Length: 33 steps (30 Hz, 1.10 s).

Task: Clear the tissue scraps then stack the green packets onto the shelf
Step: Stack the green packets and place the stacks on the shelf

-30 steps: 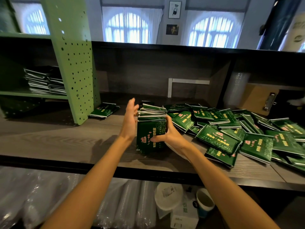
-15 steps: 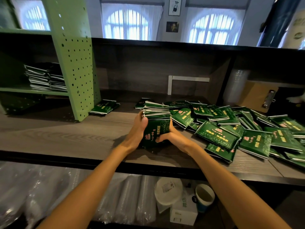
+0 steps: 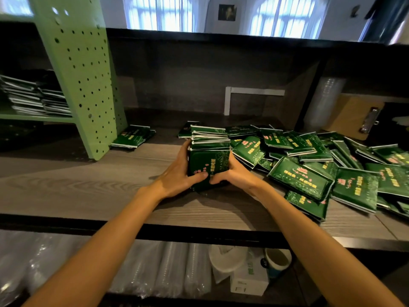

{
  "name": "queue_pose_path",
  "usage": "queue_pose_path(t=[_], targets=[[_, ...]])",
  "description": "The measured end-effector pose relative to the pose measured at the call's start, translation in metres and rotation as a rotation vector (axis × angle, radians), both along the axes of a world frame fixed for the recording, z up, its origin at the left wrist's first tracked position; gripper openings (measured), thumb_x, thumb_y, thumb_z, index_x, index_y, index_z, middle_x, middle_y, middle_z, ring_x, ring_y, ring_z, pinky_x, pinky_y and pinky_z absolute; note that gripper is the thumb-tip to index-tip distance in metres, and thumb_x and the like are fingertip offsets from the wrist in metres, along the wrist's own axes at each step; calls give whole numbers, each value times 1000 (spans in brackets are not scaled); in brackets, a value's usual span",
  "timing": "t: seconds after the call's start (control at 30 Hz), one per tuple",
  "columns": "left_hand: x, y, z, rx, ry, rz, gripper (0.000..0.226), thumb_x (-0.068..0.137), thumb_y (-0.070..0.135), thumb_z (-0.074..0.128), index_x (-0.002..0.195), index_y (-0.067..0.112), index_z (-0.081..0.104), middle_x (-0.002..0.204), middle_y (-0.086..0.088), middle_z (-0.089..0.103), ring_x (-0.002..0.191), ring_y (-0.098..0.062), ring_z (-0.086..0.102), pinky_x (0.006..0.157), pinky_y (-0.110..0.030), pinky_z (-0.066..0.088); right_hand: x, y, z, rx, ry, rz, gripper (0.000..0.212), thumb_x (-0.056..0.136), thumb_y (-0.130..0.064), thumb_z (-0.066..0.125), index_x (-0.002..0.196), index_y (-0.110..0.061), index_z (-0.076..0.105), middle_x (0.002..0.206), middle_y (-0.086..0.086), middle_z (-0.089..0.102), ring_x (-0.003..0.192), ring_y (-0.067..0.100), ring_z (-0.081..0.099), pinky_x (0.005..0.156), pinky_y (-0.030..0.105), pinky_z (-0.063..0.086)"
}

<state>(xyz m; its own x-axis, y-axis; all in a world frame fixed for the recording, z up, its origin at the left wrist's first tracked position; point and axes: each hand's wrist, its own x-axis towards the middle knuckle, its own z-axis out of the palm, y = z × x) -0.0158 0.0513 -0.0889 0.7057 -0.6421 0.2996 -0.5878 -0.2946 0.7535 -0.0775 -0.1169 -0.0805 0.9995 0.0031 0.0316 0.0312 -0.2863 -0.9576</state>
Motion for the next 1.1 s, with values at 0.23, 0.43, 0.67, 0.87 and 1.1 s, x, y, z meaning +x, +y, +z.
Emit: queue_pose_path(t=[0.23,0.43,0.67,0.87,1.1], targets=[[10,-4,9,-14,156,28,97,69,36,68,145,18,11,128,10,42,117,-4,43,98,-20,34,12,-2,5,84,48,-14,79,71,19,62,130,-24,30,109,-5,57,99,6,56,77,14,50],[11,-1,55,-147,379,179,67,70,26,74,125,21,36,113,1,54,102,-13,53,75,-11,44,20,6,49,178,144,-26,71,73,8,65,125,-26,31,109,-2,57,95,8,57,78,19,47],[-3,21,162,-271,543,410,41,83,15,68,114,19,40,100,3,57,91,-13,55,76,-20,47,31,35,149,298,287,-17,66,69,-3,70,124,-14,35,109,8,58,100,22,58,89,36,48],[-22,70,212,-398,681,608,52,85,18,65,130,12,39,113,-4,58,105,-21,57,90,-33,49,40,86,199,295,355,101,58,70,-11,71,121,-15,43,111,6,61,106,23,59,95,37,46],[-28,143,199,-494,845,843,50,83,19,66,126,8,42,99,-4,60,87,-16,59,69,-28,48,50,164,191,265,425,267,53,83,-8,63,131,-11,40,119,8,60,106,24,59,91,33,48]])
